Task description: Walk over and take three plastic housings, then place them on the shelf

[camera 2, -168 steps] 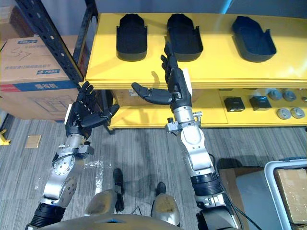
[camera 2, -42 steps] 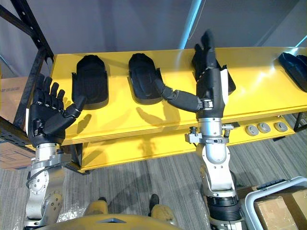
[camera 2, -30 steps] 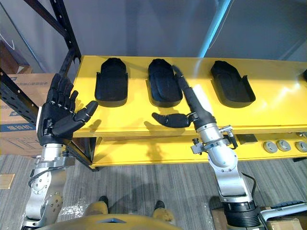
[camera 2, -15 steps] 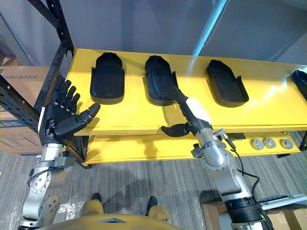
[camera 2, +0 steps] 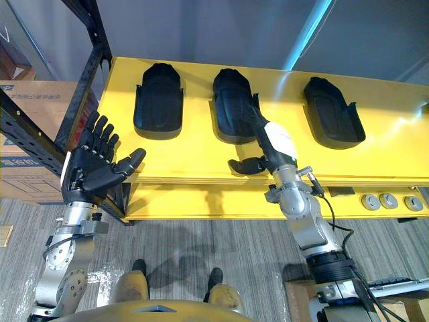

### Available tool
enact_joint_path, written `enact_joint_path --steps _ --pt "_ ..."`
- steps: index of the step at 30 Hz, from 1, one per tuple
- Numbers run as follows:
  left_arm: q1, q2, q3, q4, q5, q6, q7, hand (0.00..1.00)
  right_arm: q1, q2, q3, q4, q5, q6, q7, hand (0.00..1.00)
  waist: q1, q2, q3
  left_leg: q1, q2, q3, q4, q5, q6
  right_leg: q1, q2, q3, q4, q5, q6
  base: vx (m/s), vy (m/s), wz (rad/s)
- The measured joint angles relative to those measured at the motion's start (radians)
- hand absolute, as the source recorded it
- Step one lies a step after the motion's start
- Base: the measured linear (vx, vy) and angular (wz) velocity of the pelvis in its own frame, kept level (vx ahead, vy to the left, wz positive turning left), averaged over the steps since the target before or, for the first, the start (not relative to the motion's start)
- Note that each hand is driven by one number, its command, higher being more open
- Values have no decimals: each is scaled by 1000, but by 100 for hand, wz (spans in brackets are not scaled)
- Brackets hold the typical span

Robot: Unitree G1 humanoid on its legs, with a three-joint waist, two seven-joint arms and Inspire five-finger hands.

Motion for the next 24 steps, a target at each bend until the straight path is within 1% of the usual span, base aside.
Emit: enact_joint_path --steps 2,5,6,9,11,14,17,22,24 --pt "0 0 1 5 0 0 -3 100 -24 0 8 11 -25 -17 0 100 2 1 0 -1 -2 -5 -2 2 0 2 -1 -4 0 0 0 -29 9 8" --pt "1 0 1 22 0 0 -9 100 -41 0 28 11 -26 -21 6 100 3 1 0 0 -3 -6 -4 4 1 4 -1 -6 0 0 0 -39 7 2" --pt "1 0 1 35 0 0 -10 100 -48 0 41 12 -28 -21 17 0 3 1 0 0 -3 -7 -5 5 1 5 -1 -6 0 0 0 -35 7 1" --pt "5 0 0 39 0 0 -10 100 -65 0 64 41 -31 -20 44 0 5 0 1 0 -4 -7 -11 9 -1 5 -1 -7 0 0 0 -10 2 0" --pt "5 0 1 39 0 0 -11 100 -67 -1 67 58 -61 -14 57 0 8 0 1 2 -4 -8 -17 13 -2 6 -1 -9 0 0 0 -2 0 2" --pt "5 0 1 39 1 0 -13 100 -70 -28 78 74 -66 -10 69 0 15 0 1 2 -4 -11 -18 16 -1 6 -1 -12 0 0 0 0 0 1" --pt "6 1 0 40 1 0 -20 100 -114 -36 78 108 -65 -6 73 0 14 0 1 11 -5 -11 -20 16 -1 14 -1 -12 0 0 -1 0 0 0" --pt "8 9 0 43 1 0 -29 100 -133 -79 96 128 -66 -10 93 0 27 -1 1 19 -10 -13 -36 19 -6 20 -5 -18 -1 0 0 -4 5 3" --pt "8 16 0 44 1 0 -30 100 -138 -79 103 128 -66 -12 100 0 28 -1 1 19 -15 -13 -43 28 1 19 -10 -24 -2 0 0 -2 12 7"
